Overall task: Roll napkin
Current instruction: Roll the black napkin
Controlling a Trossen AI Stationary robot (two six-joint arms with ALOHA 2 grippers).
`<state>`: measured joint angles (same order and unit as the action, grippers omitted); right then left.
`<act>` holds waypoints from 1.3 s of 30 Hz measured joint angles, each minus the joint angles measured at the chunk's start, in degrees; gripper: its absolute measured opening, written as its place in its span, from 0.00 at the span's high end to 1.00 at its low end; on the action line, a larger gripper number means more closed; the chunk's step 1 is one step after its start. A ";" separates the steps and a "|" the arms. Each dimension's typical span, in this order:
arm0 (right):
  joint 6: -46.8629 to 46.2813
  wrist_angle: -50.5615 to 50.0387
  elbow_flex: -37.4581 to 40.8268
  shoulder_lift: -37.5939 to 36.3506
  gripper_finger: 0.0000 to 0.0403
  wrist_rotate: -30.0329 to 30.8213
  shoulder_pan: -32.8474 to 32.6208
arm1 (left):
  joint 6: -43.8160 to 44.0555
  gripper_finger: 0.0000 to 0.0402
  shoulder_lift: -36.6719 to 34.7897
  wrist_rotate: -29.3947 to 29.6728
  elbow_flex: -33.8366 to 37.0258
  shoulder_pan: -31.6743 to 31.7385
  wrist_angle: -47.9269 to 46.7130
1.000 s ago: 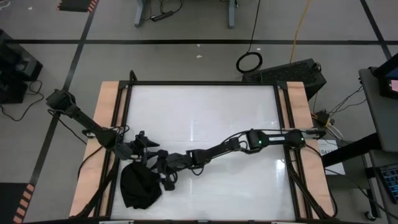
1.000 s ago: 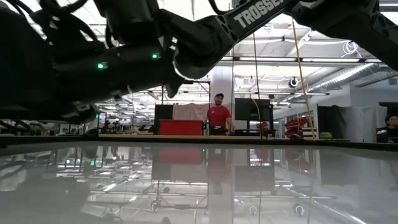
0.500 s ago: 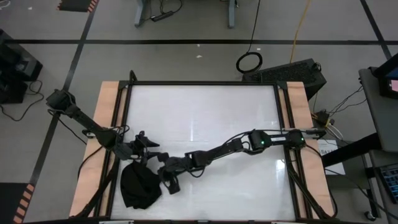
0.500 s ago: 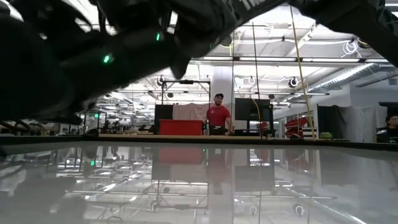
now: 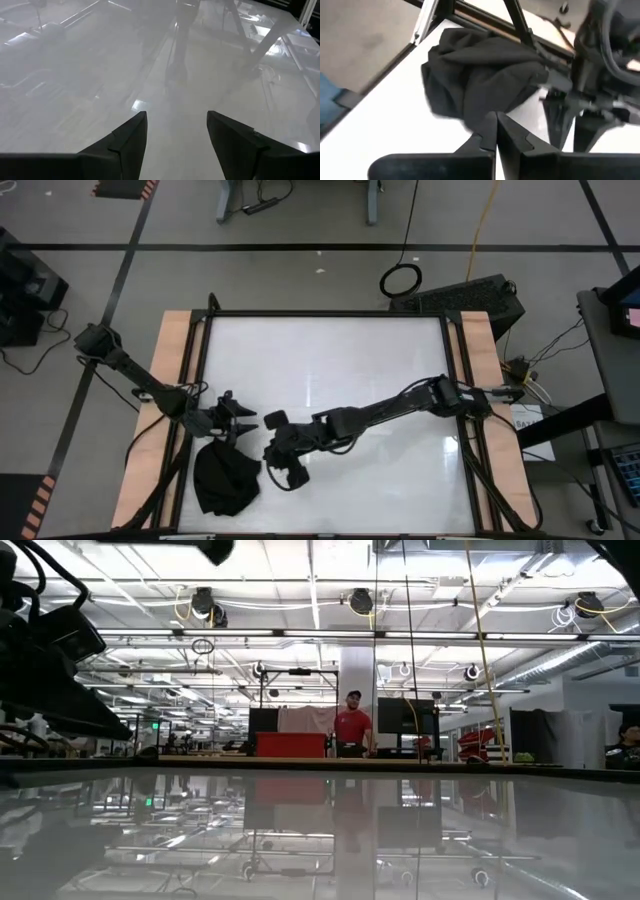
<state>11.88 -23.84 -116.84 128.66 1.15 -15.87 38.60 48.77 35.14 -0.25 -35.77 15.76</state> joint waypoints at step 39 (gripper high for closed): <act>-17.20 40.78 1.11 20.33 0.69 -14.63 3.73 | 0.05 0.47 0.02 -0.41 0.00 0.02 2.27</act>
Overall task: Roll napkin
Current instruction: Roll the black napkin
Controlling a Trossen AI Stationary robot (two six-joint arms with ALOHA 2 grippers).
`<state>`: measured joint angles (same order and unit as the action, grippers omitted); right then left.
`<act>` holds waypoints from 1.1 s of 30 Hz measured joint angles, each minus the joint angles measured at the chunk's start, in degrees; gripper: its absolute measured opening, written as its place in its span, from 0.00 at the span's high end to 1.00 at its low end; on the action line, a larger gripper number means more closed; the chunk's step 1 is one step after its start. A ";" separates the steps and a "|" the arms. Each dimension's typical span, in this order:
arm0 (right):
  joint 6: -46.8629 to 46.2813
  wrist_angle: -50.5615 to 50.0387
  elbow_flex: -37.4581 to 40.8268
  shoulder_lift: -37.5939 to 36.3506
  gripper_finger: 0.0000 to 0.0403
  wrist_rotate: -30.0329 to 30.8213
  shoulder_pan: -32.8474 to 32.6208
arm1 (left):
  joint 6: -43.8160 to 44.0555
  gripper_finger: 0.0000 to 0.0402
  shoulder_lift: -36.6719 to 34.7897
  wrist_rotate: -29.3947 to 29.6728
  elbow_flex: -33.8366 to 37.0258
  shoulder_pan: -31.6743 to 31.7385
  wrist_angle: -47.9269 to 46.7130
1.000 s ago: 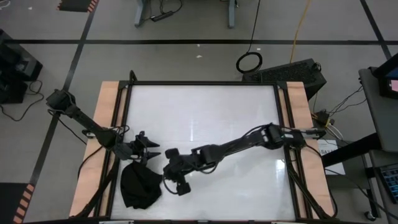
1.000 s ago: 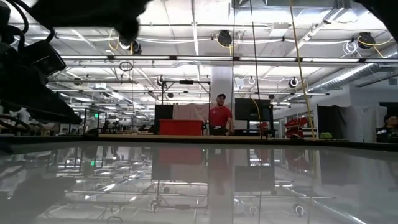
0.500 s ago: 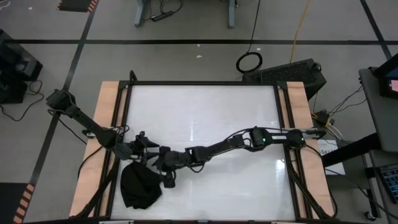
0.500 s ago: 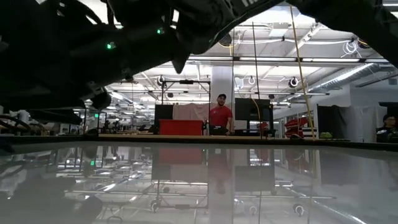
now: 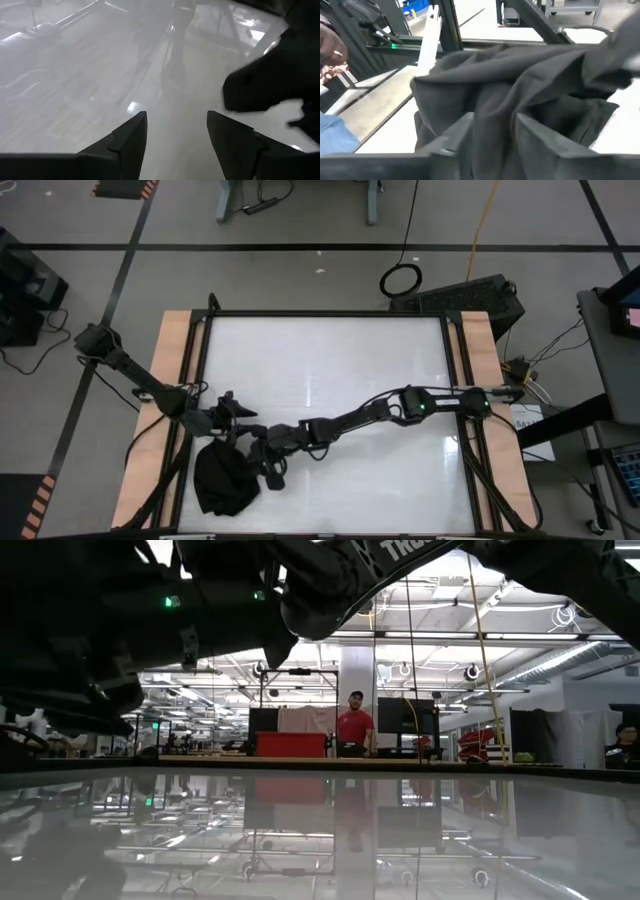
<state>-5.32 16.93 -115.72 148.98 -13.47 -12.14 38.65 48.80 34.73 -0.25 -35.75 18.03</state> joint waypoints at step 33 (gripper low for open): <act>7.75 -28.74 -0.02 -8.91 1.00 16.22 -1.64 | 0.33 0.47 -0.01 -11.17 -0.35 0.02 2.44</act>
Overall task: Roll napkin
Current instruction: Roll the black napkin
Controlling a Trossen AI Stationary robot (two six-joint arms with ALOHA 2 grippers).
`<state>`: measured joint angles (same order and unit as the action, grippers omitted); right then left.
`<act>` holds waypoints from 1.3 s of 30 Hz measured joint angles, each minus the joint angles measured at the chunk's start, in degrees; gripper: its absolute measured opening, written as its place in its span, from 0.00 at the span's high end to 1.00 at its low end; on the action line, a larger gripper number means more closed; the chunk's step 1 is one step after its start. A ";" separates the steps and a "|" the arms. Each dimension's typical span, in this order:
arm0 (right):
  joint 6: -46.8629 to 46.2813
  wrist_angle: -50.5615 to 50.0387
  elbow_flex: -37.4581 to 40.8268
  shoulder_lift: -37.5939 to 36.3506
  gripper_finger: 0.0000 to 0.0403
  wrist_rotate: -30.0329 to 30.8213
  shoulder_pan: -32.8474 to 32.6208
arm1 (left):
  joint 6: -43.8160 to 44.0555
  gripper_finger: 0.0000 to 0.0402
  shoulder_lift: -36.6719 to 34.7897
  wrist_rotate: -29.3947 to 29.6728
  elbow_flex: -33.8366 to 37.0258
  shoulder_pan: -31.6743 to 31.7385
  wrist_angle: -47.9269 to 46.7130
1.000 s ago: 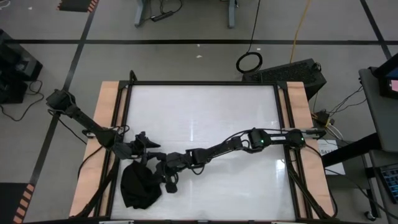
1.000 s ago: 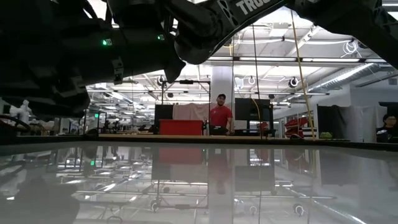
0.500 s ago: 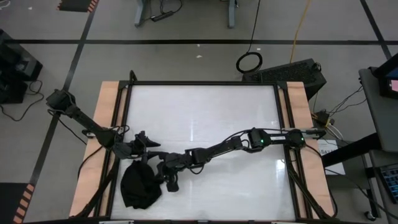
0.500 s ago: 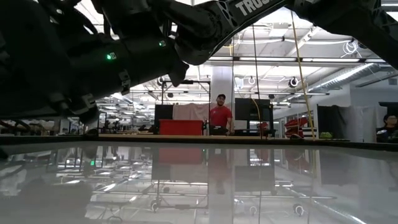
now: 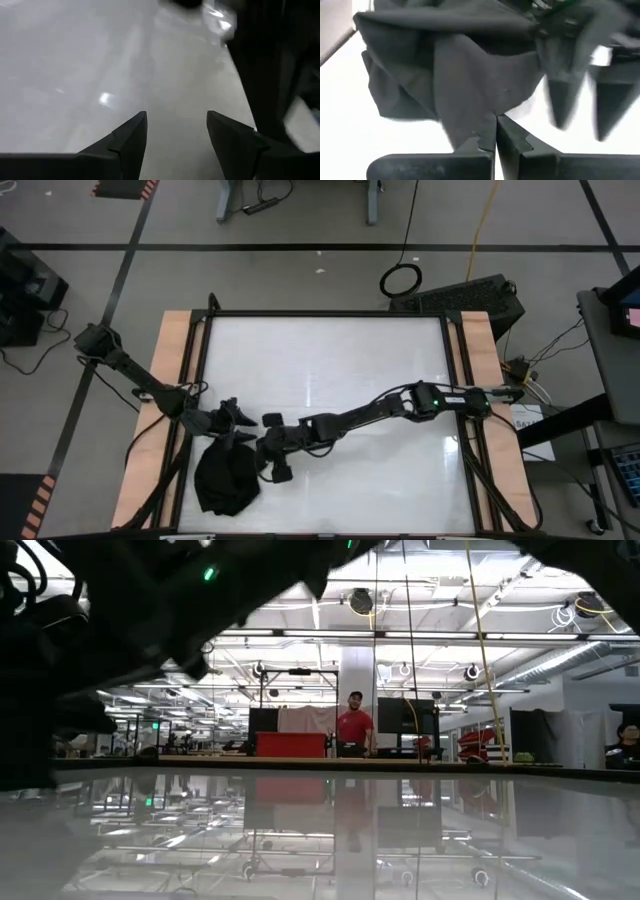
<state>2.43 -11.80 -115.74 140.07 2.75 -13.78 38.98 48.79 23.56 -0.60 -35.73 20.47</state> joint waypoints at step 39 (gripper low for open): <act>-20.03 -68.87 0.00 -13.12 1.00 19.30 -6.30 | -13.37 0.47 4.39 -1.60 -0.46 5.03 16.47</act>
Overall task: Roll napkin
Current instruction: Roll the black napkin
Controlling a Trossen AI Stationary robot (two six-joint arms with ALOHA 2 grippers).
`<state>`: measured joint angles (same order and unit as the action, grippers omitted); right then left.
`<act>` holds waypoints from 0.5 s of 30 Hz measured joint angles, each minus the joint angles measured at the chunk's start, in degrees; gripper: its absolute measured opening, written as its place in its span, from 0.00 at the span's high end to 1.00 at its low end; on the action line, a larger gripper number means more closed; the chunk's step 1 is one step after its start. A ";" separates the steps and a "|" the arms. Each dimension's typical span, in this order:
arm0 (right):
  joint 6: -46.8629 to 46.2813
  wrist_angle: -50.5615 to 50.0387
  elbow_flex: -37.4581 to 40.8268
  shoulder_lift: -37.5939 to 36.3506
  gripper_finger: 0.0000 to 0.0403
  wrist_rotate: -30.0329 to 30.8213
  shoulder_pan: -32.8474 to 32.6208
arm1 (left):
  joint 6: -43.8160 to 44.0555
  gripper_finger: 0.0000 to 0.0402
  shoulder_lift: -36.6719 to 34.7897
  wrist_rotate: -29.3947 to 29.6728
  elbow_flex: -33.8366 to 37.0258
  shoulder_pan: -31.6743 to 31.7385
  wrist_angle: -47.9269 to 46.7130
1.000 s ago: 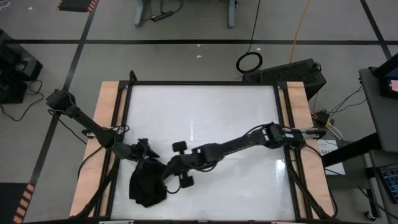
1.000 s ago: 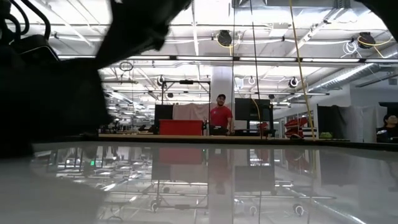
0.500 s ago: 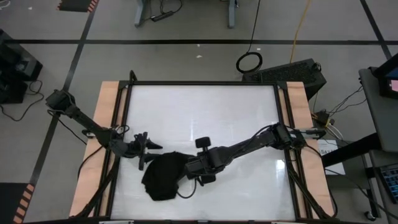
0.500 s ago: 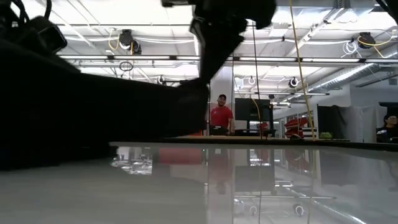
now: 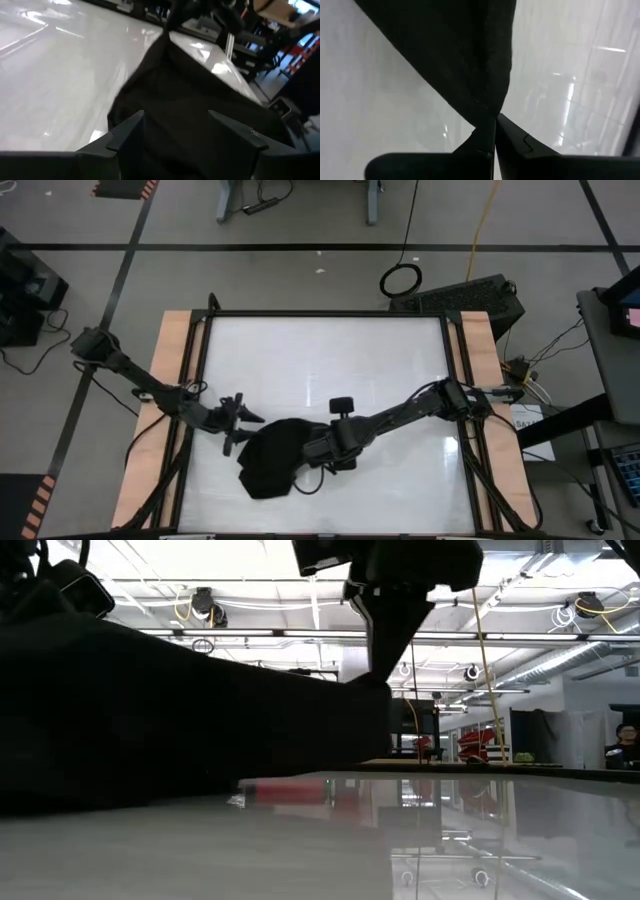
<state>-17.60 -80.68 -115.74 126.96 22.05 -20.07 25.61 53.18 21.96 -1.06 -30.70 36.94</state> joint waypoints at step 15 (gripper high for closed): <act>1.77 -9.33 0.07 -2.64 1.00 3.69 -0.14 | -10.06 0.47 15.19 -3.45 -8.71 4.83 0.01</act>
<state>-15.84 -90.00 -115.68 124.31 25.74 -20.22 15.55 68.37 18.51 -9.77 -25.87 36.95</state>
